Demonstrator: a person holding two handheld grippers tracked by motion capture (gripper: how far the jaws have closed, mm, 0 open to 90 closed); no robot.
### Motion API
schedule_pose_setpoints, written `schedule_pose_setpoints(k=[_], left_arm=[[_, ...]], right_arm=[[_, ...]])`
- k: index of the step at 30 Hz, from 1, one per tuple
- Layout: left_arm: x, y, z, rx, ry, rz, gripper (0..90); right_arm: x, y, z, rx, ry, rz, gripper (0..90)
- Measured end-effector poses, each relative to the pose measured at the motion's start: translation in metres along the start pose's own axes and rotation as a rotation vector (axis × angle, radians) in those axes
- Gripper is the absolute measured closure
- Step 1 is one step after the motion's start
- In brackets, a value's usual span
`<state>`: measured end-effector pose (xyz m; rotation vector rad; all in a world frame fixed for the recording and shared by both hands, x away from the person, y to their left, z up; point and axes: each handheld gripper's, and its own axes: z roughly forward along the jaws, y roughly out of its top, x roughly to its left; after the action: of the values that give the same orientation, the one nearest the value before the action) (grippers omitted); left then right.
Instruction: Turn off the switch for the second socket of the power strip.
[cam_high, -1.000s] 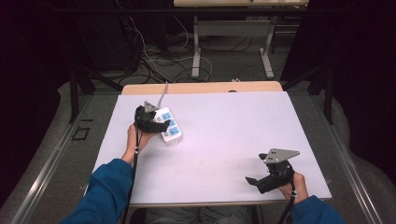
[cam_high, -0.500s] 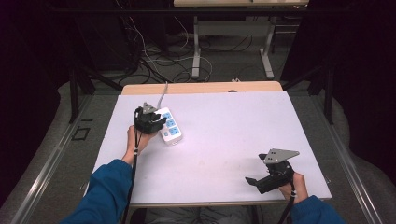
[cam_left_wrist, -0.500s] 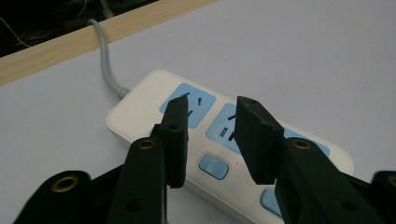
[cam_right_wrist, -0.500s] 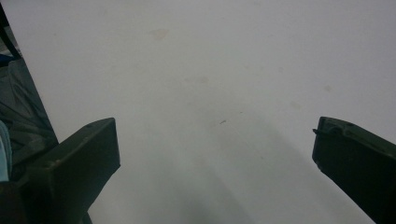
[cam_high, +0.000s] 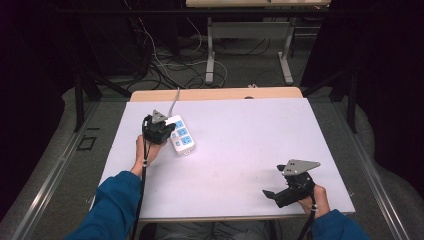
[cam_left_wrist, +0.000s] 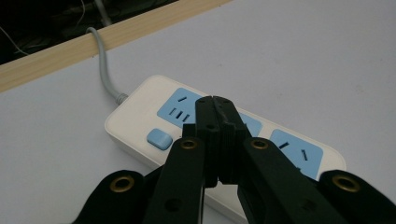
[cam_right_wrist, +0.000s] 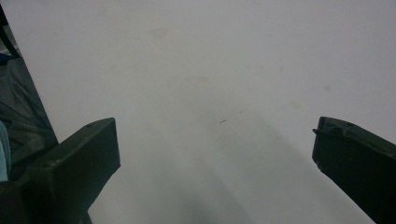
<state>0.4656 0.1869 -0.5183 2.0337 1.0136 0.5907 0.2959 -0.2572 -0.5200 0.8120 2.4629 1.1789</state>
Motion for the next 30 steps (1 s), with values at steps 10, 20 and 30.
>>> schedule_pose_setpoints(k=[10, 20, 30], left_arm=[[-0.001, -0.002, 0.002, -0.003, 0.002, 0.001, 90.0], [-0.001, -0.004, 0.006, 0.031, -0.003, 0.010, 90.0], [0.000, -0.008, 0.011, 0.069, 0.000, 0.004, 90.0]], right_arm=[[0.001, 0.000, 0.000, 0.004, -0.005, 0.016, 0.2], [0.000, 0.000, 0.000, 0.003, -0.006, 0.002, 0.2], [0.001, 0.000, 0.001, 0.001, -0.009, 0.015, 0.3]])
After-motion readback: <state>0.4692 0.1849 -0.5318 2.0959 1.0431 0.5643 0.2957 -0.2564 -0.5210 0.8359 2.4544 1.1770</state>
